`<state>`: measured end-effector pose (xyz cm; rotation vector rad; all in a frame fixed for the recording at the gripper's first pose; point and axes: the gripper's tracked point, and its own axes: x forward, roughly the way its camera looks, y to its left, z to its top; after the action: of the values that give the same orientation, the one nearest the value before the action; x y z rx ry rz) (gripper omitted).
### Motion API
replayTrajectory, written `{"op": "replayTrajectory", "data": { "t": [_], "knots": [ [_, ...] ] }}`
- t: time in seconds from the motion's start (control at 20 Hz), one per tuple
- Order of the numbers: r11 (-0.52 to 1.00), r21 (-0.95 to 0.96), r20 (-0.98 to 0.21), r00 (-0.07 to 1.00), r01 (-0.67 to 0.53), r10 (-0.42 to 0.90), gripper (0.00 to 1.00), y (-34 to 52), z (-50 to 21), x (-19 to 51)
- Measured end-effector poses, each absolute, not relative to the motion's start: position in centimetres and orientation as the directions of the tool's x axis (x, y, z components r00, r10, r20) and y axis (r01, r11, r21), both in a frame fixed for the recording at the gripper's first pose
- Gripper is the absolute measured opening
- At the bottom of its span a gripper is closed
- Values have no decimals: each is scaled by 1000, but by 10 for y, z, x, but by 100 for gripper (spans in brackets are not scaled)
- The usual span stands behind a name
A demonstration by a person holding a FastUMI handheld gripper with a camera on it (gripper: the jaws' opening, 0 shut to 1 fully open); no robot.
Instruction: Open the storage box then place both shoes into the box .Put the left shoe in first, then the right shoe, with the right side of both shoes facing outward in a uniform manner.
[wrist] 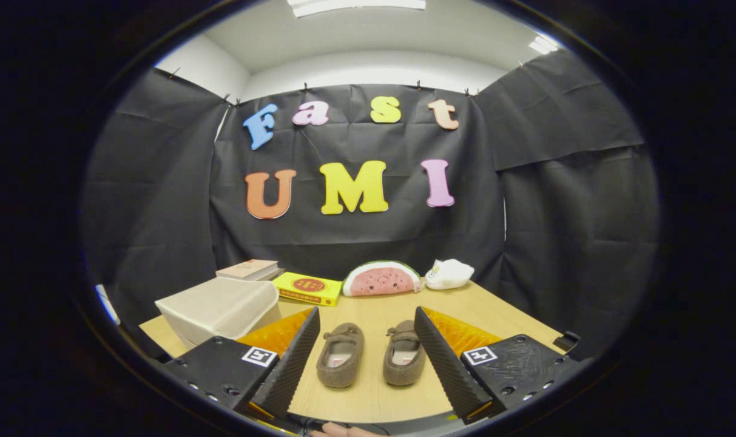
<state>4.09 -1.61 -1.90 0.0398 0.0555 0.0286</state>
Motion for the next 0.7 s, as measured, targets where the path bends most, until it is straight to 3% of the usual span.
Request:
{"op": "replayTrajectory", "data": {
  "t": [0.4, 0.7],
  "knots": [
    [957, 224, -179, 958, -184, 226, 95, 17, -54, 122],
    [807, 464, -224, 833, -366, 506, 95, 81, -79, 175]
  ]
}}
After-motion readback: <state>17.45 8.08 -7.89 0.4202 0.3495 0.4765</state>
